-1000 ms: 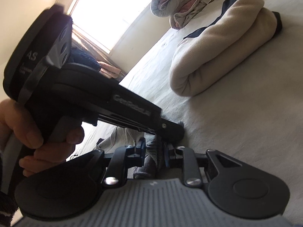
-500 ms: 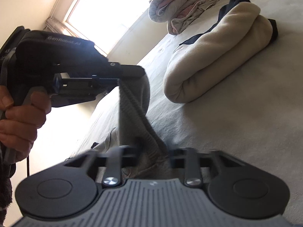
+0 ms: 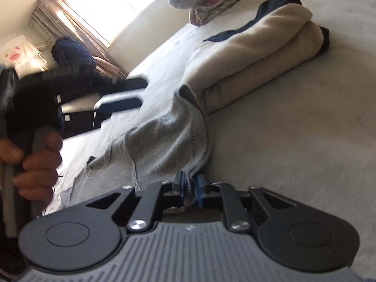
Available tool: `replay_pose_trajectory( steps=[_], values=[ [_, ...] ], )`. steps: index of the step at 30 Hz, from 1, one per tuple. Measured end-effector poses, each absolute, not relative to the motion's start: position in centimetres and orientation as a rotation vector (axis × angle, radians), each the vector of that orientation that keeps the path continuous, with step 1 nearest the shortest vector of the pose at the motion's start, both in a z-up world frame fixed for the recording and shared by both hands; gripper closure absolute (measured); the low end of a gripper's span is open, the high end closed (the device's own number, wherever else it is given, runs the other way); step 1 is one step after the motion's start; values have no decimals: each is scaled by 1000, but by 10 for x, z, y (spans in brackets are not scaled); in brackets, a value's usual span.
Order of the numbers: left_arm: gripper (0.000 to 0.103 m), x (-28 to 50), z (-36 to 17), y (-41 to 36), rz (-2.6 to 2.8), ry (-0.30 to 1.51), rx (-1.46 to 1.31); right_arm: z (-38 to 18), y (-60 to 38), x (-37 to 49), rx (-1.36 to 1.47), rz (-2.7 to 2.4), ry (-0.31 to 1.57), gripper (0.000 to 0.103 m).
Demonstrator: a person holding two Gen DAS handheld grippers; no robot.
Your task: Fold clothes
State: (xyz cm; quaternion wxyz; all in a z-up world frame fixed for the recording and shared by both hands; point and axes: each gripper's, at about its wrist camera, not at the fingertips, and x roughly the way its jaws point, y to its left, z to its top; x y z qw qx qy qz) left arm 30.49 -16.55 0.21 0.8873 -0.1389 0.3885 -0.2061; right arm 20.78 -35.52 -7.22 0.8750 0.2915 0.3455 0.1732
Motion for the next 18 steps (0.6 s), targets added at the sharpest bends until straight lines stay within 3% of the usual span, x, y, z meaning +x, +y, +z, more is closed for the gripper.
replay_pose_trajectory(
  steps=[9,14,18],
  values=[
    [77,306,-29,-91,-219,749,-166,-69,-358,203,538,250,585,83],
    [81,315,-48,-99,-302,806,-101,-67,-357,207,523,243,555,83],
    [82,320,-57,-127,-277,731,40,-69,-354,210,516,253,565,83]
  ],
)
